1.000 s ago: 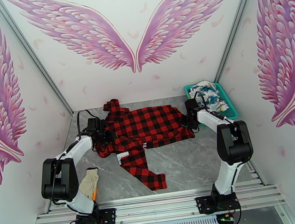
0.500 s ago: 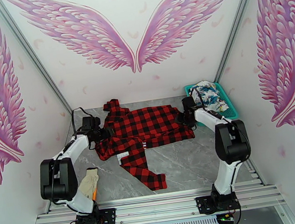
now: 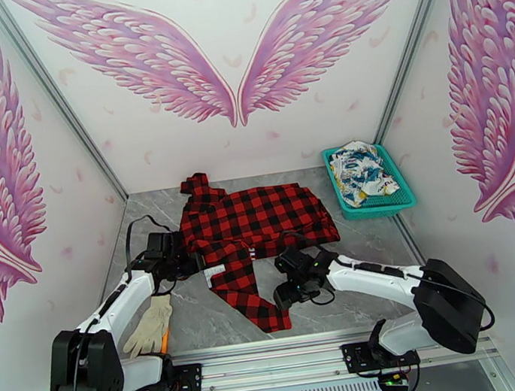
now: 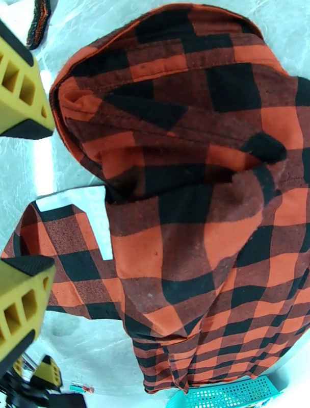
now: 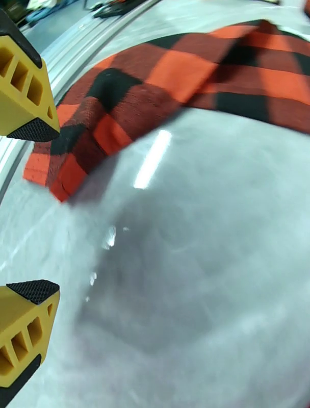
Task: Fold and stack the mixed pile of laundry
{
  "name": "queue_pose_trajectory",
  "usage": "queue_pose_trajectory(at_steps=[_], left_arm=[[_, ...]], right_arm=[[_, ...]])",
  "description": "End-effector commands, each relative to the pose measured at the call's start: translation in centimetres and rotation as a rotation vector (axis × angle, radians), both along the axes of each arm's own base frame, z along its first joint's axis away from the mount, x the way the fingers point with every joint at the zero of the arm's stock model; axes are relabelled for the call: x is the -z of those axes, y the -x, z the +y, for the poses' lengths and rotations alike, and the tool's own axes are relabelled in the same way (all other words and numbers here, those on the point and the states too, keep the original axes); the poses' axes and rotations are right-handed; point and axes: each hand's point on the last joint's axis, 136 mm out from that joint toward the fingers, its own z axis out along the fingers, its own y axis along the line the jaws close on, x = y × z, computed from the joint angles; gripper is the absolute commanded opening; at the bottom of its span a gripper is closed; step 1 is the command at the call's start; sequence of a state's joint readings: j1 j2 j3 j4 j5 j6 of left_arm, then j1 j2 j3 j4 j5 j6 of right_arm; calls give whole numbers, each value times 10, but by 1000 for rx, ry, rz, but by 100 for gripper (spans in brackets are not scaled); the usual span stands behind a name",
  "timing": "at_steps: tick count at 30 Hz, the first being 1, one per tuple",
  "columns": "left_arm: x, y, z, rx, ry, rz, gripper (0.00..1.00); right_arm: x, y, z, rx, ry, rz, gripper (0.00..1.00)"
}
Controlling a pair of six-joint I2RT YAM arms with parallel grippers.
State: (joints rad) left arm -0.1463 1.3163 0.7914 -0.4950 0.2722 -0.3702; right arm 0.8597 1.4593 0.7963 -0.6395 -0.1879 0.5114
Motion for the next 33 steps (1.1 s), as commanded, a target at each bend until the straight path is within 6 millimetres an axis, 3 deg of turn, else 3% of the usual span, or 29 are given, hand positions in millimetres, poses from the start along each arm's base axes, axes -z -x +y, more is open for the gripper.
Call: queue_pose_trajectory(at_steps=[1, 4, 7, 9, 13, 16, 22, 28, 33], left_arm=[[-7, -12, -3, 3, 27, -48, 65], [-8, -15, -4, -3, 42, -62, 65], [-12, -19, -4, -5, 47, -78, 65], [-17, -20, -4, -2, 46, -90, 65], [-28, -23, -1, 4, 28, -116, 65], [-35, -27, 1, 7, 22, -134, 65], [-47, -34, 1, 18, 24, -168, 65], [-54, -31, -1, 40, 28, -183, 66], [-49, -25, -6, 70, 53, -168, 66]], right_arm=[[13, 15, 28, -19, -29, 46, 72], [30, 23, 40, -27, 6, 75, 55], [22, 15, 48, -25, 16, 36, 32], [1, 0, 46, -19, 39, -42, 20], [-76, -37, 45, -17, 24, -246, 0], [-134, -76, 40, 22, -15, -387, 0], [-211, -176, 8, 193, -58, -554, 0], [-239, -268, -27, 335, -73, -608, 0], [-253, -318, -60, 412, -38, -668, 0]])
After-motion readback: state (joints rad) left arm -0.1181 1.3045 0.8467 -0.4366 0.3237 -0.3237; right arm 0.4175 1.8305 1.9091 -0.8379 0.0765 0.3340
